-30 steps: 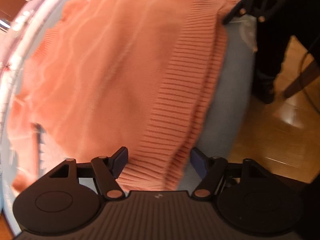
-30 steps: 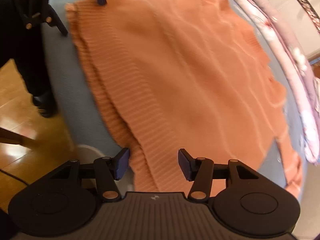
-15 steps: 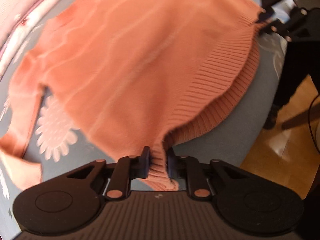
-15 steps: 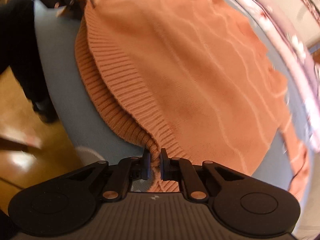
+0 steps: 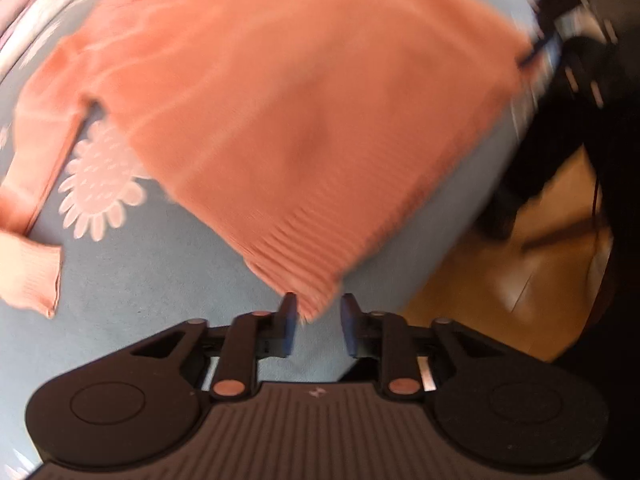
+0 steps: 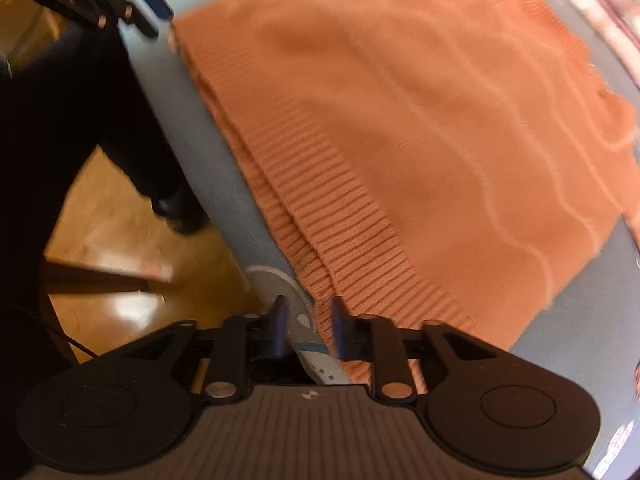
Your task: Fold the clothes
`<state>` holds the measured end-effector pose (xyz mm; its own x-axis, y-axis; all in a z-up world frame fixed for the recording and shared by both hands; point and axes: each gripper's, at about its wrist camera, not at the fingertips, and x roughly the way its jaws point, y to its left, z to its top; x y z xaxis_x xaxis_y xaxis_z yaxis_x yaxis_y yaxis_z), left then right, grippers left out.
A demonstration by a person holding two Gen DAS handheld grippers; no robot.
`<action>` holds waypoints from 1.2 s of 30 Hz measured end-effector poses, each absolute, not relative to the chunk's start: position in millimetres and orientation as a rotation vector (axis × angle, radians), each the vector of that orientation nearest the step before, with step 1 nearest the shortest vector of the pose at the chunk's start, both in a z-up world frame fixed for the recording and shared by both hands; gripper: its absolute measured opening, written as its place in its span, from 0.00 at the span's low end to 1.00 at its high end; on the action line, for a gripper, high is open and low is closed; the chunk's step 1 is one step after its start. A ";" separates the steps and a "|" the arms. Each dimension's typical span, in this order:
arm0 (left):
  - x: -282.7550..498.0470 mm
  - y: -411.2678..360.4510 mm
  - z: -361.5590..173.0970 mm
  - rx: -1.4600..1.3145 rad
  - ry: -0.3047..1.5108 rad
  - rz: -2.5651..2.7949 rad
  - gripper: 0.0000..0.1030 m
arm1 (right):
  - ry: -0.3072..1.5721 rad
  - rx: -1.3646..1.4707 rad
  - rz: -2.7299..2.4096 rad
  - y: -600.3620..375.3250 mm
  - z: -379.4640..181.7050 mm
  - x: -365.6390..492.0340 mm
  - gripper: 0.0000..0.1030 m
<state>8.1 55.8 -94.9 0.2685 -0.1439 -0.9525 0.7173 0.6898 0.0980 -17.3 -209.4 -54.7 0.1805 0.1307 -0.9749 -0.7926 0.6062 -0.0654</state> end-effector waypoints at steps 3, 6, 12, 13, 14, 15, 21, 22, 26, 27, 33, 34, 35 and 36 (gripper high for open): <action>38.1 71.8 -79.2 0.438 1.127 -0.542 0.33 | 1.191 -0.542 0.642 -233.9 -34.5 -11.3 0.45; 74.3 70.3 -71.4 0.349 1.094 -0.460 0.35 | 1.175 -0.465 0.543 -239.2 -27.7 -4.6 0.45; 143.6 57.0 -52.3 0.425 1.023 -0.427 0.36 | 1.152 -0.368 0.482 -240.8 -39.3 19.7 0.48; 155.6 54.7 -49.1 0.443 1.011 -0.423 0.36 | 1.148 -0.340 0.482 -241.7 -38.9 23.4 0.50; 170.2 49.8 -45.0 0.455 1.002 -0.415 0.37 | 1.144 -0.314 0.483 -240.8 -39.3 28.8 0.51; 191.6 45.6 -45.4 0.461 0.993 -0.406 0.37 | 1.137 -0.294 0.479 -238.6 -39.4 35.0 0.51; 297.6 23.6 -41.1 0.454 0.930 -0.327 0.68 | 1.101 -0.156 0.476 -222.4 -52.0 69.9 0.51; 320.5 30.1 -40.5 0.463 0.935 -0.321 0.68 | 1.096 -0.130 0.478 -221.0 -54.4 75.5 0.52; 380.8 41.5 -65.9 0.475 1.036 -0.350 0.68 | 1.101 -0.103 0.489 -221.2 -62.6 97.8 0.52; 391.2 42.0 -73.7 0.472 1.064 -0.359 0.68 | 1.100 -0.106 0.489 -221.3 -64.7 103.4 0.52; 423.8 52.8 -110.5 0.381 1.226 -0.433 0.63 | 1.090 -0.119 0.497 -225.1 -71.9 129.9 0.53; 423.8 53.4 -116.5 0.366 1.250 -0.442 0.49 | 1.090 -0.126 0.500 -225.0 -73.6 133.1 0.54; 421.5 52.2 -121.3 0.371 1.251 -0.433 0.34 | 1.088 -0.127 0.498 -224.6 -75.4 135.7 0.54; 418.2 49.7 -126.8 0.401 1.248 -0.388 0.02 | 1.087 -0.129 0.496 -224.1 -77.3 138.3 0.54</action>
<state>418.2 49.7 -126.8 0.2710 -0.0643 -0.9604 0.4916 0.8671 0.0807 138.3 -224.1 -77.3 0.3677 0.3228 -0.8721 -0.4473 0.8836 0.1385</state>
